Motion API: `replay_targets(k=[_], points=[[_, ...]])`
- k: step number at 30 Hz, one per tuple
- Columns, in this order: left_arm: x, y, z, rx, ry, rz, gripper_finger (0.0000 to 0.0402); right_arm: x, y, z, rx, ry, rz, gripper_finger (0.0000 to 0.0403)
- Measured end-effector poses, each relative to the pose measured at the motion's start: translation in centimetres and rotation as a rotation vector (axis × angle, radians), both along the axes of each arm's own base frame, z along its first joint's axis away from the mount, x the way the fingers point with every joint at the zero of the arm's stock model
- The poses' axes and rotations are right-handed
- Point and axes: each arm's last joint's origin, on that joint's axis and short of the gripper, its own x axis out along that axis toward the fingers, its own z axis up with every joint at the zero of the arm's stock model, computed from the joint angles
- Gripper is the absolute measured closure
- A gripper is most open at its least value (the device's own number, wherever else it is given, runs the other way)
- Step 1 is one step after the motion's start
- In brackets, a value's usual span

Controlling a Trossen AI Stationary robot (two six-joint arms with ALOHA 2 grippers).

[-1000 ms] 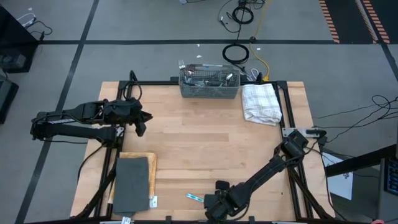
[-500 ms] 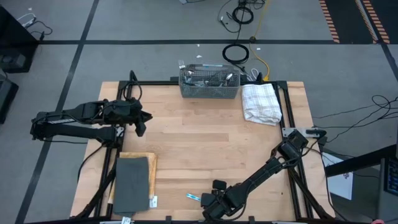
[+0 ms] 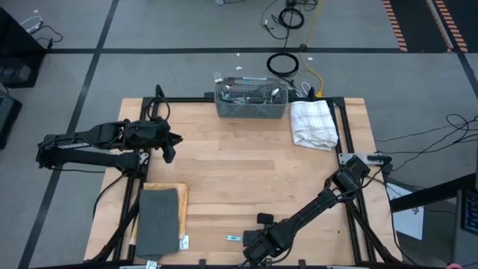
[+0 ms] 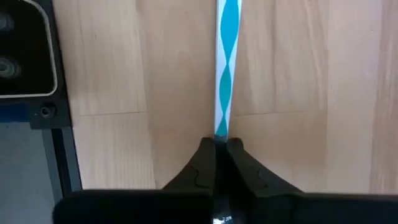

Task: Sort silverware
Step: Put the spoon into the silverware basket

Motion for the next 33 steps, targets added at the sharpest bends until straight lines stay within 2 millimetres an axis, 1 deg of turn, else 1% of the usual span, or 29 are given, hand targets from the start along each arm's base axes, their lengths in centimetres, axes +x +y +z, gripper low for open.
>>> replay_targets(k=[2,5,7,9,11,14,15,18,19,22,24,26,28,33], points=[[0.0,0.0,0.0,-0.001,0.0,0.0,0.0338,0.0,-0.5,0.9,-0.012,-0.012,-0.019,0.04],[0.0,0.0,0.0,-0.004,0.0,0.002,0.0338,0.2,-2.0,2.6,-0.042,-0.023,-0.053,0.0401],[0.0,0.0,0.0,-0.003,-0.001,0.001,0.0338,0.0,-3.7,4.0,-0.121,-0.029,-0.092,0.0402],[0.0,0.0,0.0,-0.004,-0.001,0.001,0.0338,0.4,-5.1,6.3,-0.17,-0.102,-0.135,0.0402],[0.0,0.0,0.0,-0.004,-0.001,0.0,0.0338,0.1,-6.9,8.4,-0.239,-0.11,-0.151,0.0402],[0.0,0.0,0.0,-0.004,-0.001,0.0,0.0338,0.0,-9.9,10.2,-0.335,-0.101,-0.169,0.0402],[0.0,0.0,0.0,-0.004,-0.001,0.001,0.0338,0.1,-11.1,10.8,-0.375,-0.103,-0.176,0.0402],[0.0,0.0,0.0,-0.002,0.0,-0.001,0.0338,-0.3,-15.4,13.3,-0.512,-0.089,-0.206,0.0403],[0.0,0.0,0.0,-0.002,0.0,-0.001,0.0338,-0.4,-16.8,14.3,-0.545,-0.09,-0.222,0.0403],[0.0,0.0,0.0,-0.002,0.0,-0.001,0.0338,-0.9,-20.9,16.2,-0.623,-0.073,-0.25,0.0403],[0.0,0.0,0.0,-0.002,0.0,-0.001,0.0338,-1.5,-23.7,17.7,-0.671,-0.058,-0.262,0.0403],[0.0,0.0,0.0,-0.002,0.002,-0.001,0.0338,-2.6,-26.5,19.1,-0.714,-0.008,-0.255,0.0403],[-0.1,0.0,-0.1,-0.002,0.009,0.0,0.0338,-3.6,-29.2,20.0,-0.742,0.057,-0.244,0.0403],[-0.1,0.0,-0.1,0.004,0.014,0.008,0.0338,-5.4,-34.3,20.9,-0.848,0.237,-0.154,0.0403]])
